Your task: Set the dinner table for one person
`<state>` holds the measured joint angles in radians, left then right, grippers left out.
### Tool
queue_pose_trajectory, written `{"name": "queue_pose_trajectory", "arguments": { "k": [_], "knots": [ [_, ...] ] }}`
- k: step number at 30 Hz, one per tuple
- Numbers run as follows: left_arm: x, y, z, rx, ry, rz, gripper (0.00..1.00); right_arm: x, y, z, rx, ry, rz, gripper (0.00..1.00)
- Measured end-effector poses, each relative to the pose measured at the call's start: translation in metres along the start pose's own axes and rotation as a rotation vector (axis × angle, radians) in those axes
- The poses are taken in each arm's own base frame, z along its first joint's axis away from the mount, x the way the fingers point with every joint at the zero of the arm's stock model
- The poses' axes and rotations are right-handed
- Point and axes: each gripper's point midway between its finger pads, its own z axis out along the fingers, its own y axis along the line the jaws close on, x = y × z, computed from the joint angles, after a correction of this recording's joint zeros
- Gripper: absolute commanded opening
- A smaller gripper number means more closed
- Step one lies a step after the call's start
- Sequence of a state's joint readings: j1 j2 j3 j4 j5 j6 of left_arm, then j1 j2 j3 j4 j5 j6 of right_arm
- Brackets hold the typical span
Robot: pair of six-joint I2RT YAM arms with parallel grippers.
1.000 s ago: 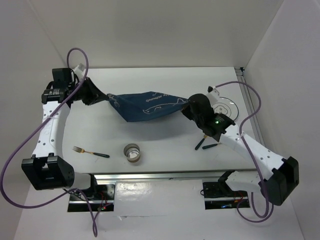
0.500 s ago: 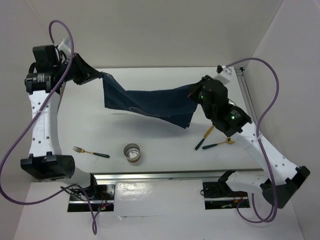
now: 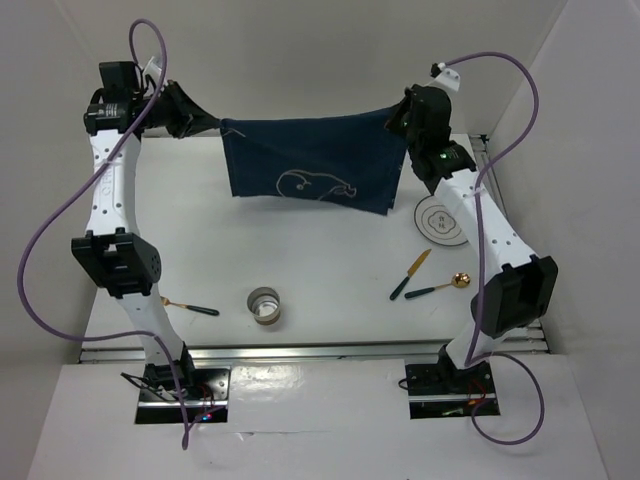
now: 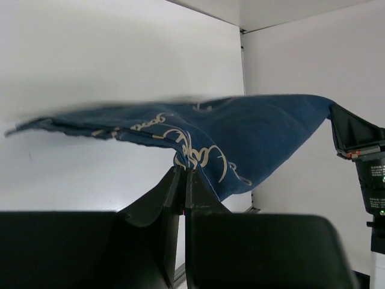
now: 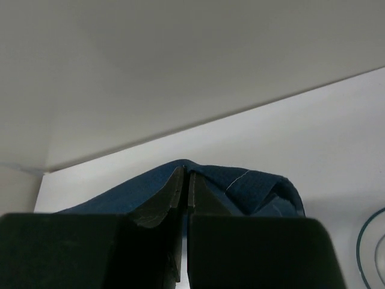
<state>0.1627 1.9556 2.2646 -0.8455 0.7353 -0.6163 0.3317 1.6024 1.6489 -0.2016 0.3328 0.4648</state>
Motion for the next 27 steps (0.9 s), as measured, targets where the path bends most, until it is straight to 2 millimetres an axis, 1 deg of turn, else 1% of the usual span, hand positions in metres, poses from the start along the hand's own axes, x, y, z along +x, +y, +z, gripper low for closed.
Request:
{"name": "queue_pose_trajectory", "arguments": {
  "k": [4,6,8,10,11,12,13,14,15,16,17,18,19,20,21,22,23,24,25,26,27],
  "knots": [
    [-0.007,-0.011,-0.001,0.041,-0.021,0.022,0.0,-0.011,0.002,0.004,-0.043,-0.015,0.013,0.0],
    [-0.005,-0.009,-0.003,0.051,-0.033,0.037,0.0,-0.011,0.004,0.001,-0.072,-0.027,0.023,0.0],
    [0.011,0.003,-0.006,0.034,-0.016,0.01,0.0,0.0,0.0,-0.007,-0.086,-0.007,0.032,0.0],
    [0.03,0.018,-0.008,0.014,-0.003,-0.015,0.0,0.022,-0.008,-0.018,-0.102,0.032,0.043,0.0],
    [0.045,0.028,-0.01,-0.004,0.014,-0.038,0.0,0.037,-0.014,-0.024,-0.101,0.062,0.044,0.0],
    [0.061,0.039,-0.011,-0.022,0.029,-0.057,0.06,0.054,-0.019,-0.03,-0.106,0.093,0.044,0.0],
    [0.078,0.053,-0.013,-0.048,0.043,-0.077,0.18,0.074,-0.025,-0.037,-0.103,0.13,0.041,0.0],
    [0.093,0.064,-0.014,-0.071,0.063,-0.101,0.36,0.098,-0.03,-0.044,-0.101,0.177,0.037,0.0],
    [0.109,0.077,-0.015,-0.097,0.084,-0.127,0.45,0.122,-0.033,-0.052,-0.103,0.224,0.03,0.07],
    [0.124,0.089,-0.017,-0.12,0.103,-0.147,0.52,0.149,-0.036,-0.062,-0.103,0.277,0.022,0.17],
    [0.136,0.1,-0.018,-0.144,0.123,-0.168,0.62,0.181,-0.039,-0.075,-0.103,0.346,0.017,0.47],
    [0.147,0.111,-0.02,-0.167,0.143,-0.187,0.67,0.205,-0.044,-0.086,-0.094,0.402,0.006,0.57],
    [0.153,0.118,-0.022,-0.187,0.153,-0.209,0.7,0.231,-0.049,-0.098,-0.086,0.462,0.006,0.64],
    [0.157,0.125,-0.023,-0.211,0.159,-0.221,0.74,0.25,-0.057,-0.11,-0.066,0.511,0.009,0.68],
    [0.159,0.13,-0.025,-0.232,0.163,-0.222,0.78,0.268,-0.07,-0.123,-0.034,0.56,0.01,0.73],
    [0.158,0.133,-0.027,-0.248,0.157,-0.218,0.78,0.277,-0.081,-0.132,-0.004,0.588,0.017,0.73],
    [0.156,0.135,-0.029,-0.267,0.146,-0.211,0.76,0.282,-0.09,-0.139,0.019,0.602,0.023,0.73],
    [0.155,0.138,-0.03,-0.286,0.136,-0.204,0.68,0.282,-0.093,-0.143,0.032,0.605,0.032,0.7],
    [0.152,0.139,-0.031,-0.305,0.127,-0.197,0.24,0.279,-0.095,-0.145,0.041,0.599,0.041,0.59],
    [0.15,0.139,-0.031,-0.322,0.117,-0.191,0.04,0.275,-0.094,-0.144,0.038,0.592,0.043,0.52],
    [0.148,0.141,-0.029,-0.34,0.112,-0.173,0.0,0.27,-0.091,-0.14,0.035,0.587,0.046,0.45]
  ]
}}
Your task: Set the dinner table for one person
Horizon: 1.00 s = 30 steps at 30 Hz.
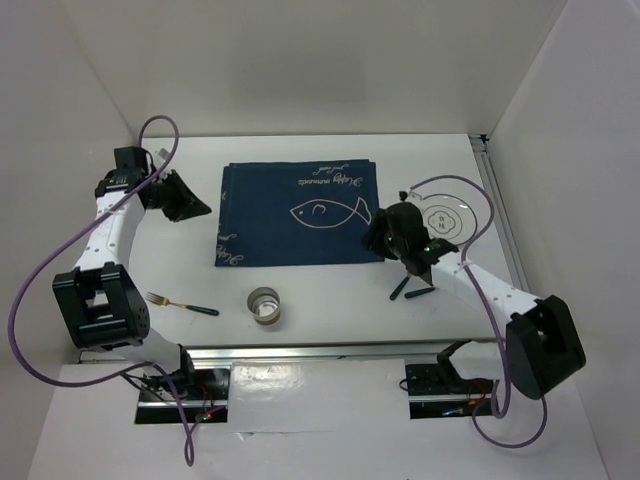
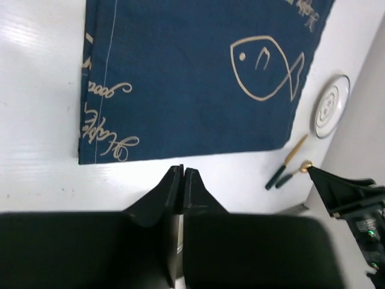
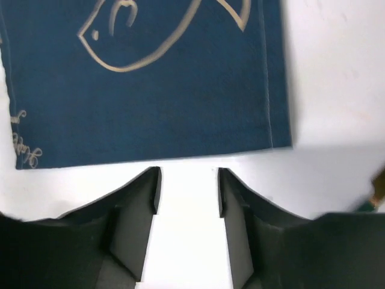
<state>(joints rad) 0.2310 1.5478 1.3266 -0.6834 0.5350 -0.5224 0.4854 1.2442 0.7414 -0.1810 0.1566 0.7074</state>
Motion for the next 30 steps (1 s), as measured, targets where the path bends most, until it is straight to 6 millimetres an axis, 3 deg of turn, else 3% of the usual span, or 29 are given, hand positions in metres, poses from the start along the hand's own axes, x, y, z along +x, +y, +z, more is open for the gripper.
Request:
{"name": "queue_pose_trajectory", "arguments": {
  "k": [1,4,7,8,11,13,14,21,22,30],
  "knots": [
    [-0.001,-0.001,0.004,-0.015,0.001,0.011,0.0,-0.004,0.004,0.003,-0.004,0.007,-0.004,0.28],
    [-0.002,-0.011,0.036,-0.045,0.047,0.055,0.0,-0.031,0.025,0.036,0.018,0.069,-0.024,0.01],
    [0.003,-0.007,0.084,-0.109,0.113,0.09,0.0,-0.055,0.043,0.094,0.04,0.109,-0.041,0.0],
    [0.008,-0.004,0.099,-0.131,0.138,0.097,0.0,-0.054,0.043,0.111,0.049,0.126,-0.047,0.0],
    [0.022,0.007,0.132,-0.191,0.198,0.111,0.0,-0.03,0.03,0.145,0.086,0.222,-0.061,0.0],
    [0.031,0.016,0.143,-0.222,0.227,0.108,0.0,-0.009,0.016,0.154,0.115,0.291,-0.059,0.01],
    [0.033,0.019,0.146,-0.233,0.234,0.106,0.0,0.002,0.011,0.156,0.128,0.327,-0.054,0.01],
    [0.056,0.048,0.153,-0.295,0.269,0.09,0.0,0.009,0.009,0.153,0.106,0.329,-0.001,0.01],
    [0.065,0.057,0.154,-0.31,0.289,0.081,0.0,0.012,0.007,0.149,0.106,0.331,0.01,0.01],
    [0.104,0.06,0.137,-0.258,0.325,0.044,0.0,0.045,-0.012,0.104,0.125,0.352,0.068,0.04]
  ]
}}
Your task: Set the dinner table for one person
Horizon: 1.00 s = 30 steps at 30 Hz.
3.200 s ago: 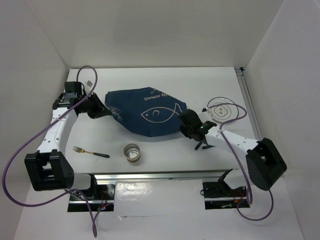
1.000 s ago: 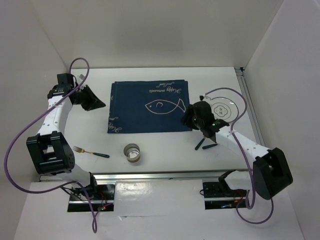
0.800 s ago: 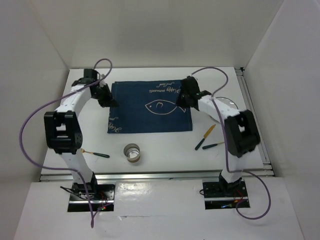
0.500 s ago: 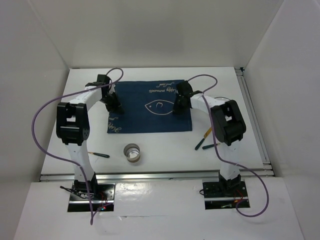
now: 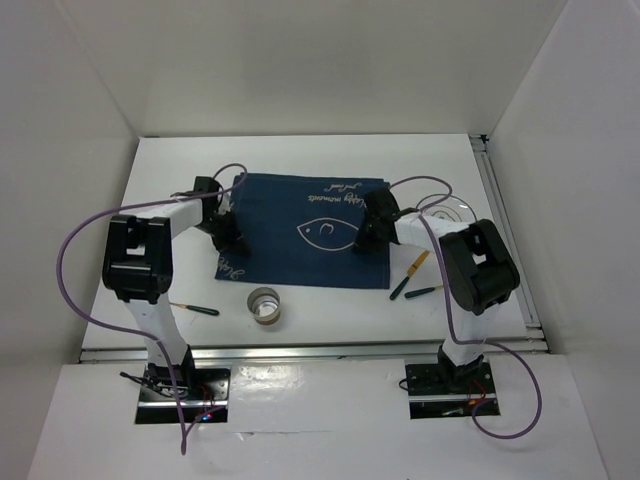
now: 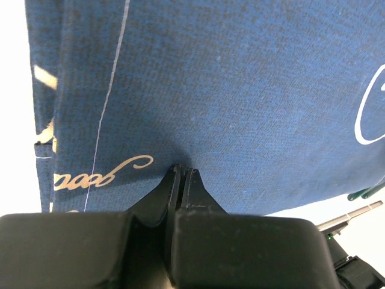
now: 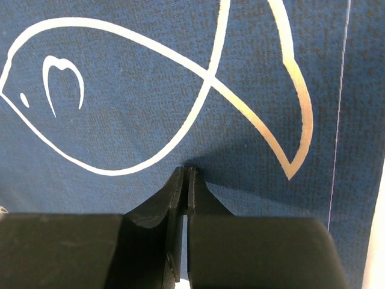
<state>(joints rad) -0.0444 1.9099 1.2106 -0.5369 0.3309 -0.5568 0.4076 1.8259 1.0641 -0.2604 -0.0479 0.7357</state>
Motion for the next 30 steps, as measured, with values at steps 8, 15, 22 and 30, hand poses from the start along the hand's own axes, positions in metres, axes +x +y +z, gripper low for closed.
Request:
{"name": "queue_pose_trajectory", "arguments": {
  "k": [8,15,22,30],
  "knots": [
    [0.016,0.004,-0.004,0.002,0.01,0.001,0.0,0.011,-0.006,-0.007,0.008,0.007,0.012,0.11],
    [0.029,0.01,-0.007,-0.026,0.016,0.004,0.0,-0.004,0.006,0.004,0.016,0.009,-0.022,0.12],
    [0.025,0.013,-0.011,-0.077,0.008,0.009,0.0,-0.007,0.008,0.005,0.015,0.005,-0.026,0.12],
    [-0.007,-0.001,-0.042,-0.128,-0.078,0.035,0.19,-0.003,0.018,-0.033,0.063,0.002,-0.094,0.66]
  ]
}}
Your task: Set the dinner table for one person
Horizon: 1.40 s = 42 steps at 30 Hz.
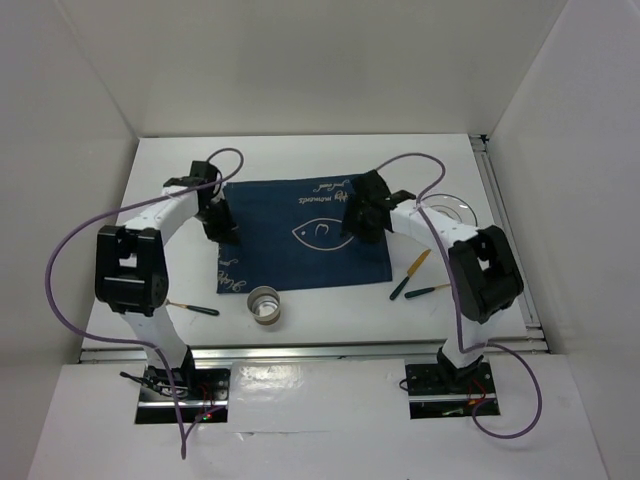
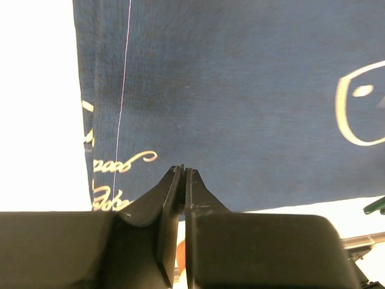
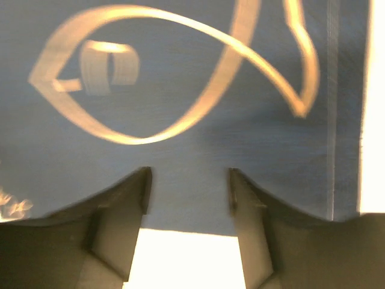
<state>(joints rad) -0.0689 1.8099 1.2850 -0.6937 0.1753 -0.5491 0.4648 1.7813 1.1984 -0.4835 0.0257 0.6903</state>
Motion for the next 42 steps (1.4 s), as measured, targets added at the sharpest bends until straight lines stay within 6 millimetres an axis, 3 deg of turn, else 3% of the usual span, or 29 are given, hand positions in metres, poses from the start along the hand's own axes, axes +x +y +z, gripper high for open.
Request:
{"name": "queue_pose_trajectory", "arguments": {
  "k": [3,6,9,12,16,20,23,24,28,29,30,33,36,38,42],
  "knots": [
    [-0.016,-0.01,-0.026,0.008,-0.059,0.011,0.2,-0.023,0.042,-0.039,-0.088,-0.101,-0.082,0.88],
    [-0.034,-0.023,-0.061,0.023,-0.143,0.026,0.2,-0.024,0.097,-0.083,-0.217,-0.181,-0.199,0.93],
    [-0.051,-0.037,-0.101,0.054,-0.244,0.042,0.24,0.011,0.145,-0.108,-0.33,-0.172,-0.334,0.94],
    [-0.059,-0.043,-0.14,0.084,-0.334,0.045,0.36,0.077,0.175,-0.111,-0.406,-0.07,-0.489,0.94],
    [-0.06,-0.031,-0.179,0.091,-0.418,0.013,0.4,0.138,0.185,-0.097,-0.431,0.052,-0.617,0.93],
    [-0.06,-0.018,-0.204,0.087,-0.478,-0.02,0.4,0.168,0.182,-0.077,-0.403,0.112,-0.692,0.87],
    [-0.059,-0.016,-0.209,0.088,-0.49,-0.026,0.39,0.183,0.177,-0.059,-0.366,0.145,-0.735,0.77],
    [-0.059,-0.014,-0.208,0.087,-0.489,-0.029,0.38,0.189,0.176,-0.052,-0.354,0.158,-0.748,0.71],
    [-0.053,-0.009,-0.198,0.075,-0.453,-0.039,0.38,0.2,0.168,-0.034,-0.31,0.187,-0.78,0.26],
    [-0.051,-0.007,-0.196,0.071,-0.444,-0.041,0.38,0.199,0.166,-0.033,-0.3,0.186,-0.781,0.07],
    [-0.05,-0.006,-0.194,0.068,-0.438,-0.042,0.38,0.198,0.165,-0.032,-0.29,0.177,-0.787,0.0],
    [-0.048,-0.004,-0.191,0.063,-0.431,-0.045,0.38,0.185,0.169,-0.038,-0.275,0.14,-0.765,0.0],
    [-0.045,0.0,-0.188,0.056,-0.422,-0.053,0.38,0.154,0.168,-0.052,-0.275,0.091,-0.723,0.0],
    [-0.043,0.002,-0.185,0.051,-0.413,-0.057,0.37,0.118,0.163,-0.063,-0.264,0.041,-0.664,0.0],
    [-0.04,0.005,-0.178,0.045,-0.397,-0.062,0.33,0.001,0.142,-0.076,-0.177,-0.12,-0.479,0.0]
  ]
}}
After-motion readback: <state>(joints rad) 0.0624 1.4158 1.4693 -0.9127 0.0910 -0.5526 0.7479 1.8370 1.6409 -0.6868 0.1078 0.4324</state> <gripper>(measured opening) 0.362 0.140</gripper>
